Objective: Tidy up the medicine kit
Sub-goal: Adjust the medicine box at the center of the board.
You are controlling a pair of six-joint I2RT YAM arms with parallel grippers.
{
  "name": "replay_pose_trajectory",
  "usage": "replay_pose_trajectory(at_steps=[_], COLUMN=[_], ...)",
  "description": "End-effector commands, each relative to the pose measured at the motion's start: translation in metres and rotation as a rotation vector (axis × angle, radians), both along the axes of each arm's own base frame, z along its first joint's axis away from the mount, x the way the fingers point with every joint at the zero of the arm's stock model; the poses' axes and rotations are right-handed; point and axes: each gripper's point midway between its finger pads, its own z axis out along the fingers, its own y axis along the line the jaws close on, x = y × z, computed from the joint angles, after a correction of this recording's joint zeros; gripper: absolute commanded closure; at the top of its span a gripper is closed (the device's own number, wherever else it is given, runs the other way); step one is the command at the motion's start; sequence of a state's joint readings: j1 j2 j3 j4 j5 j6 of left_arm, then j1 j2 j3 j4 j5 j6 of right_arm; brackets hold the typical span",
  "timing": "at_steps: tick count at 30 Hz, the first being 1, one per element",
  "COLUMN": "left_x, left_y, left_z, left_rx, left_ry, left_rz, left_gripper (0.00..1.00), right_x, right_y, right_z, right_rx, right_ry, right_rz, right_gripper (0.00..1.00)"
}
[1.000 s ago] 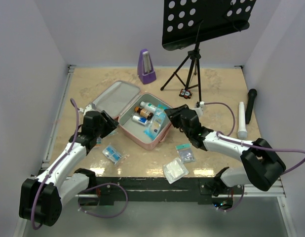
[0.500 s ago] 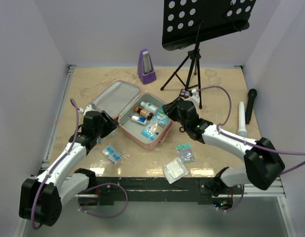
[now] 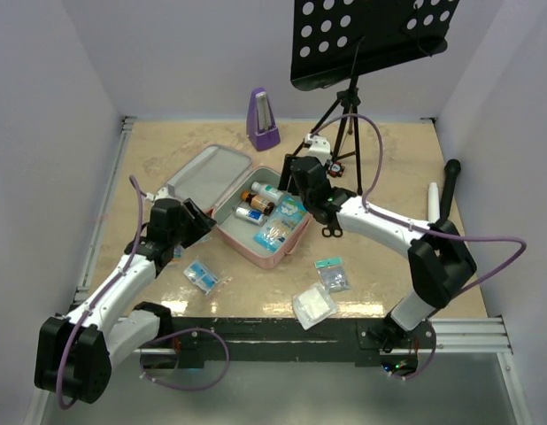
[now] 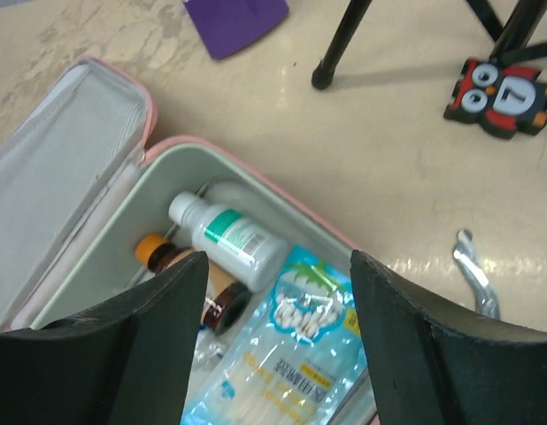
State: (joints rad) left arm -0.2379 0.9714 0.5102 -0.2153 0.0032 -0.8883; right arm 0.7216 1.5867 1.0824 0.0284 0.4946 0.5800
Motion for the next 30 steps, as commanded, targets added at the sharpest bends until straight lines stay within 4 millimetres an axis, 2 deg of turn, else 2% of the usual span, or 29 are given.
replay_pose_trajectory(at_steps=[1,6,13,18,23,27,30], left_x=[0.001,0.001,0.006,0.007,0.007,0.012,0.017], left_y=[-0.013,-0.020,-0.020,-0.020,-0.020,-0.018,-0.017], left_z=[0.002,-0.003,-0.010,-0.020,-0.026,-0.022,-0.019], left_rx=[-0.022,-0.021,0.003,0.010,0.021,0.039,0.049], left_ry=[-0.028,-0.009,0.022,0.052,0.070,0.059,0.058], left_rz=[-0.083,-0.138,-0.149,-0.147,-0.148,-0.135,-0.127], left_gripper=[0.38,0.38,0.39,0.40,0.41,0.42,0.42], right_x=[0.030,0.045,0.045,0.038,0.022,0.010,0.003], right_y=[-0.012,-0.007,-0.010,-0.012,-0.011,-0.012,-0.016], right_z=[0.016,-0.003,-0.028,-0.042,-0.056,-0.067,-0.064], right_rx=[-0.159,-0.199,-0.227,-0.229,-0.193,-0.172,-0.149], right_ry=[-0.066,-0.036,0.013,0.041,0.068,0.096,0.092], right_rz=[-0.065,-0.056,-0.030,-0.008,0.037,0.060,0.063], right_gripper=[0.29,0.28,0.31,0.41,0.56,0.64,0.70])
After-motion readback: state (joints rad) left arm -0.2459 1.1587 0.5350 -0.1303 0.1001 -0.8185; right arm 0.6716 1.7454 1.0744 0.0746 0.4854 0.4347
